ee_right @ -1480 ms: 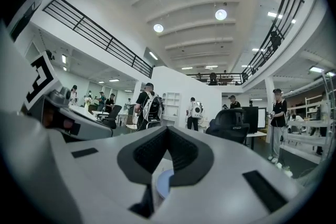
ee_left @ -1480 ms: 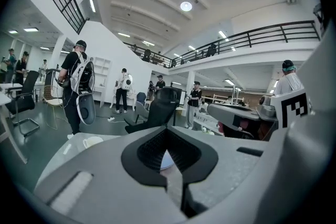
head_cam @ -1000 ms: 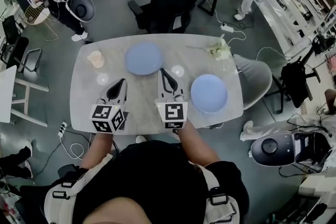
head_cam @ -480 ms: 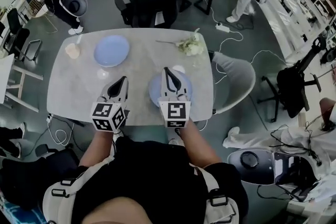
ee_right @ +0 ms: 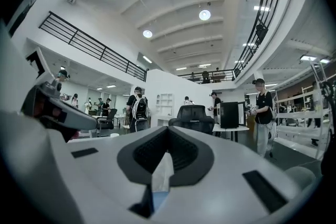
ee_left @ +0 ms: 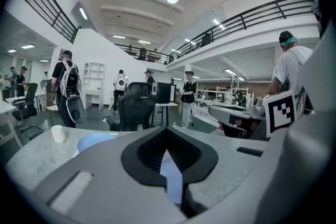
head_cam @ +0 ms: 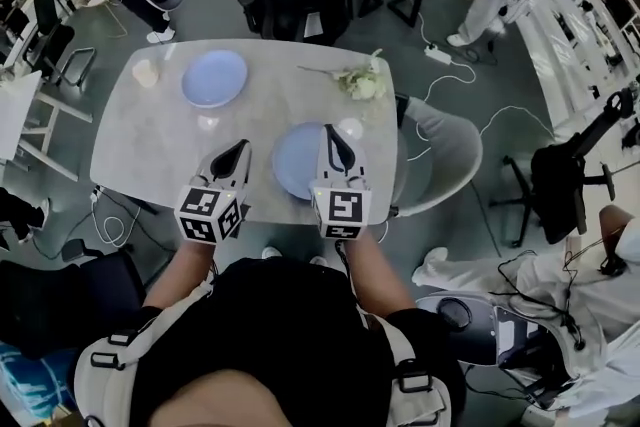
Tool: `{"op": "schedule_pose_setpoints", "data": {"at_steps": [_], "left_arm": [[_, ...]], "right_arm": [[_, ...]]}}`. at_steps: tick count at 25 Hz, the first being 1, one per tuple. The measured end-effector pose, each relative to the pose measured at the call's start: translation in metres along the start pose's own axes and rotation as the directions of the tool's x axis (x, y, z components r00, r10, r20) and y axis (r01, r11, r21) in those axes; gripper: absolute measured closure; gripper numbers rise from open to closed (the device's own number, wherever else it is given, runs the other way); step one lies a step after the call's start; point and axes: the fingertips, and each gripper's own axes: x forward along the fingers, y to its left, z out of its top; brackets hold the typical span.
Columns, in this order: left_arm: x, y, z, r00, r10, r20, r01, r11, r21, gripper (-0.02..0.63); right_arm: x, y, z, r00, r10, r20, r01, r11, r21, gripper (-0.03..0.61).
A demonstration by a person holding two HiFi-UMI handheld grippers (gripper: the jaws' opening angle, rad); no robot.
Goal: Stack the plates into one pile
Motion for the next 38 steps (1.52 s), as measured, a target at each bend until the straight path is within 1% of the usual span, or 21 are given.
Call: {"op": "schedule_pose_setpoints", "data": {"at_steps": [4, 8, 9, 10, 11, 12, 15, 18, 20, 22, 24, 26, 28, 29, 30, 31, 34, 35, 38], "left_arm": [[-0.006, 0.013, -0.003, 0.999, 0.034, 0.008, -0.033, 0.999, -0.030, 0.611], [-0.011, 0.025, -0.009, 0.998, 0.060, -0.001, -0.060, 0.997, -0.054, 0.611], [-0.012, 0.027, -0.010, 0.998, 0.069, 0.001, -0.069, 0.996, -0.059, 0.611], [-0.013, 0.030, -0.011, 0.997, 0.078, 0.001, -0.078, 0.995, -0.065, 0.611], [-0.014, 0.033, -0.012, 0.996, 0.087, 0.000, -0.087, 0.994, -0.070, 0.611], [-0.015, 0.035, -0.013, 0.995, 0.096, -0.003, -0.096, 0.993, -0.073, 0.611], [-0.018, 0.039, -0.016, 0.993, 0.121, -0.013, -0.122, 0.989, -0.079, 0.611], [-0.022, 0.045, -0.019, 0.989, 0.147, -0.023, -0.148, 0.985, -0.083, 0.611], [-0.028, 0.050, -0.020, 0.986, 0.165, -0.027, -0.166, 0.982, -0.086, 0.611], [-0.033, 0.053, -0.021, 0.983, 0.180, -0.029, -0.182, 0.979, -0.089, 0.611], [-0.036, 0.055, -0.022, 0.981, 0.193, -0.031, -0.195, 0.977, -0.092, 0.611], [-0.040, 0.056, -0.025, 0.978, 0.204, -0.035, -0.206, 0.974, -0.093, 0.611], [-0.044, 0.056, -0.028, 0.976, 0.214, -0.038, -0.217, 0.972, -0.094, 0.611], [-0.045, 0.057, -0.029, 0.975, 0.218, -0.039, -0.221, 0.971, -0.094, 0.611], [-0.046, 0.058, -0.029, 0.974, 0.221, -0.041, -0.224, 0.970, -0.095, 0.611], [-0.048, 0.059, -0.030, 0.973, 0.225, -0.043, -0.228, 0.969, -0.094, 0.611], [-0.052, 0.061, -0.030, 0.971, 0.232, -0.052, -0.236, 0.967, -0.096, 0.611], [-0.053, 0.061, -0.031, 0.971, 0.232, -0.054, -0.236, 0.967, -0.097, 0.611], [-0.055, 0.058, -0.029, 0.972, 0.228, -0.047, -0.232, 0.968, -0.093, 0.611]], "right_arm": [[0.009, 0.018, -0.010, 0.997, 0.070, -0.017, -0.070, 0.997, -0.019, 0.570], [0.022, 0.038, -0.031, 0.985, 0.156, -0.080, -0.158, 0.987, -0.016, 0.568], [0.026, 0.044, -0.039, 0.977, 0.184, -0.104, -0.186, 0.982, -0.010, 0.564], [0.029, 0.050, -0.048, 0.967, 0.216, -0.132, -0.219, 0.976, -0.006, 0.532], [0.032, 0.057, -0.059, 0.955, 0.247, -0.164, -0.252, 0.968, -0.005, 0.463], [0.035, 0.063, -0.069, 0.941, 0.275, -0.197, -0.282, 0.959, -0.005, 0.437], [0.037, 0.078, -0.102, 0.898, 0.334, -0.288, -0.355, 0.935, -0.022, 0.429], [0.035, 0.092, -0.142, 0.839, 0.381, -0.388, -0.423, 0.906, -0.027, 0.423], [0.030, 0.102, -0.171, 0.786, 0.410, -0.463, -0.468, 0.884, -0.012, 0.422], [0.022, 0.109, -0.203, 0.722, 0.433, -0.540, -0.506, 0.862, 0.015, 0.419], [0.013, 0.112, -0.235, 0.646, 0.446, -0.619, -0.535, 0.844, 0.049, 0.411], [0.000, 0.112, -0.264, 0.573, 0.446, -0.687, -0.565, 0.823, 0.063, 0.403], [-0.013, 0.111, -0.287, 0.511, 0.438, -0.740, -0.593, 0.803, 0.066, 0.399], [-0.018, 0.110, -0.297, 0.485, 0.433, -0.760, -0.603, 0.795, 0.068, 0.397], [-0.021, 0.110, -0.305, 0.464, 0.431, -0.774, -0.610, 0.789, 0.074, 0.397], [-0.022, 0.111, -0.310, 0.451, 0.432, -0.781, -0.610, 0.788, 0.083, 0.397], [-0.023, 0.112, -0.312, 0.442, 0.445, -0.779, -0.587, 0.800, 0.124, 0.396], [-0.024, 0.114, -0.311, 0.433, 0.453, -0.779, -0.589, 0.797, 0.137, 0.396], [-0.028, 0.123, -0.309, 0.390, 0.488, -0.781, -0.631, 0.759, 0.159, 0.396]]}}
